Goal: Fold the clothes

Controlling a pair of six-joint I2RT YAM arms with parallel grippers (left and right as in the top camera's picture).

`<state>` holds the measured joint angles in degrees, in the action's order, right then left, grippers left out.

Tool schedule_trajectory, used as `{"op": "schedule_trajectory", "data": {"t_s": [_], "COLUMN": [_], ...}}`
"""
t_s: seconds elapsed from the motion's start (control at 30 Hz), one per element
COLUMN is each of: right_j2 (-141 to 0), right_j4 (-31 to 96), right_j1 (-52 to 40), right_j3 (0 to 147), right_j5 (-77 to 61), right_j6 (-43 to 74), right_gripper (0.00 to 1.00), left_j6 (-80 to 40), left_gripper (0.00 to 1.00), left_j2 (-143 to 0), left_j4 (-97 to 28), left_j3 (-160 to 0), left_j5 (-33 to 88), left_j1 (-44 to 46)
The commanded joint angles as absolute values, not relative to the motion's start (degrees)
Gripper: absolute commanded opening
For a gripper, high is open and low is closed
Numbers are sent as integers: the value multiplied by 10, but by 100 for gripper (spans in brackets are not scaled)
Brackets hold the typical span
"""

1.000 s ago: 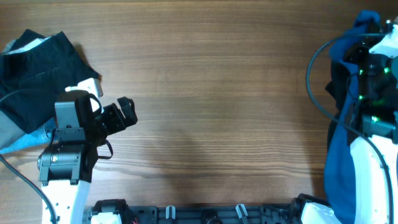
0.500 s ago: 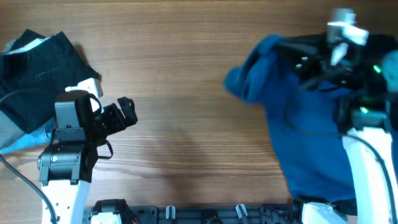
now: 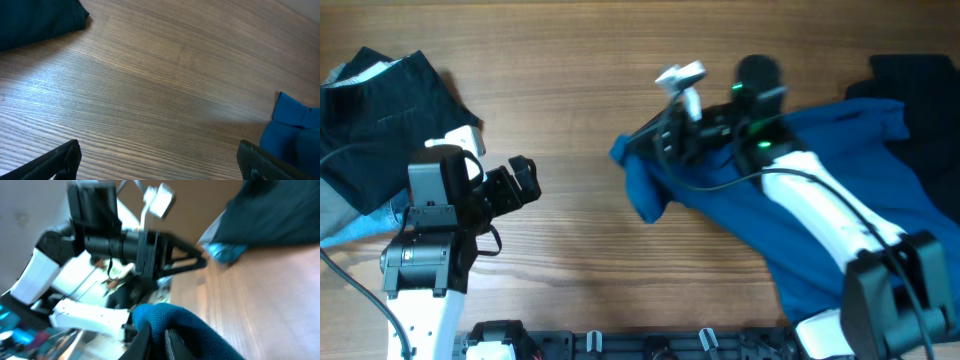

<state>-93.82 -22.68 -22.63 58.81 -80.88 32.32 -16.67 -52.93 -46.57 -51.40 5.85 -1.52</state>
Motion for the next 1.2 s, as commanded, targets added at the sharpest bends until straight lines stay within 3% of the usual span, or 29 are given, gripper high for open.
{"op": "schedule_trajectory", "data": {"t_s": [0.0,0.03,0.07,0.1,0.47,0.63,0.87,1.17], "right_j2": [-969,-973,-976,-977,-976,-976,-974,-898], "right_j4": [-230,-230,-230,-230,-222,-203,-60,178], "right_j1": [-267,-268,-268,-264,-117,-64,-14,-7], "right_j3": [589,589,589,589,589,589,589,589], "right_j5": [-826,-826,-824,-823,-782,-727,-558,-198], "right_j6": [330,330,330,330,435,431,305,59], "right_gripper": [20,32,73,100,100,100,100,100], "left_j6": [-168,-168,-168,-168,-173,-178,-187,-189], "left_gripper": [100,100,100,100,100,100,100,100], "left_j2": [-530,-530,-531,-530,-530,-531,-543,-608], "left_j4": [-463,-462,-461,-459,-388,-360,-340,-340], "left_j3": [-524,-524,-524,-524,-524,-524,-524,-524], "left_j5": [55,55,55,55,94,111,111,112], "left_j1": [-19,-19,-19,-19,-19,-19,-19,-16]}}
